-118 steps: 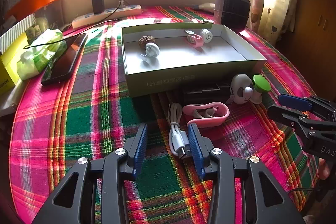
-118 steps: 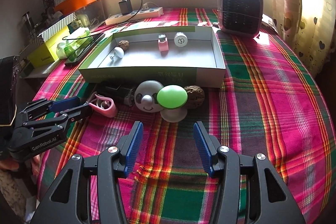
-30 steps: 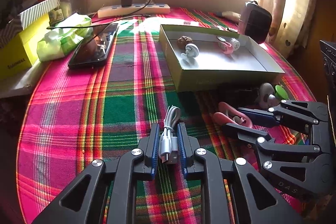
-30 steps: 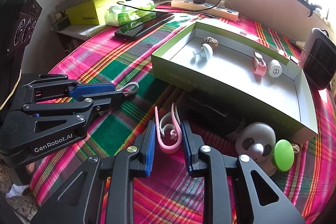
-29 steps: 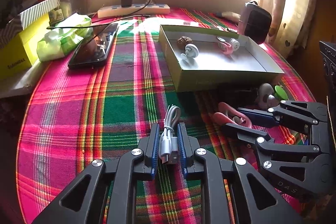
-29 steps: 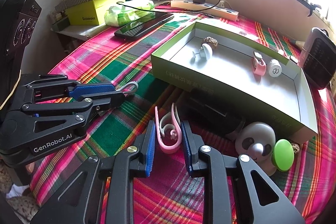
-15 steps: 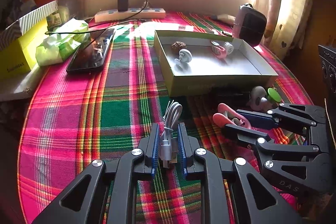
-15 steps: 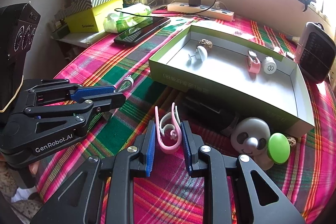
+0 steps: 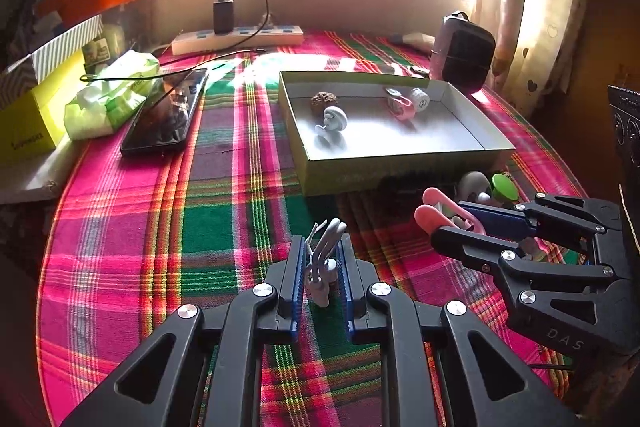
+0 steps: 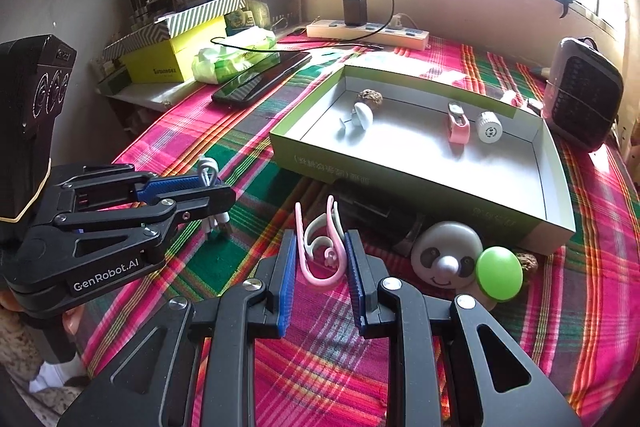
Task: Organize objects
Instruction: 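Carry the white cable and pink clip over the green box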
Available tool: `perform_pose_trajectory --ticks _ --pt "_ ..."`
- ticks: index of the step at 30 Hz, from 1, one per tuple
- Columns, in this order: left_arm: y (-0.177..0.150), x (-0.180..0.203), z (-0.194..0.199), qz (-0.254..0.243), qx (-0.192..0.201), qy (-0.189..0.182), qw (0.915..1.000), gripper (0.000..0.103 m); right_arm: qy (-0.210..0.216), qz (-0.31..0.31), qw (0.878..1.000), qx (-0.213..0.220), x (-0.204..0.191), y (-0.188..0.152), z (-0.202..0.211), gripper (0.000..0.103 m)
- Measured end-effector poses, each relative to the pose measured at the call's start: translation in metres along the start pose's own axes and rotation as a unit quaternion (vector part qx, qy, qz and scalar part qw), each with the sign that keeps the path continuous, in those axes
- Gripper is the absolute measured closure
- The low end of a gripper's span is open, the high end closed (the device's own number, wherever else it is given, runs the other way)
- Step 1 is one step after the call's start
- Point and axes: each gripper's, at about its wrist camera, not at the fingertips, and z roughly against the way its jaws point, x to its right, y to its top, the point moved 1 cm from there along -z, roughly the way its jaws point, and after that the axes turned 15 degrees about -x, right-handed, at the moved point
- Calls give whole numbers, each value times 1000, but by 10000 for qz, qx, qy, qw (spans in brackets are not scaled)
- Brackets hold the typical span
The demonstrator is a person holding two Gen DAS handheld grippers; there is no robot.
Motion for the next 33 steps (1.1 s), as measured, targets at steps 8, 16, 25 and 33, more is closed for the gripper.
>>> perform_pose_trajectory --ticks 8,16,25,33 --pt "5 6 8 -58 89 -49 9999 89 -3 -100 9999 128 8 0 10 78" --pt "17 15 17 -153 214 -165 9995 89 -30 -254 9994 236 20 3 21 78" --pt "39 27 18 -256 276 -311 9988 89 -97 -442 9985 299 36 8 28 78" --pt "51 37 15 -302 275 -373 9985 89 -138 -589 9977 307 52 11 31 78"
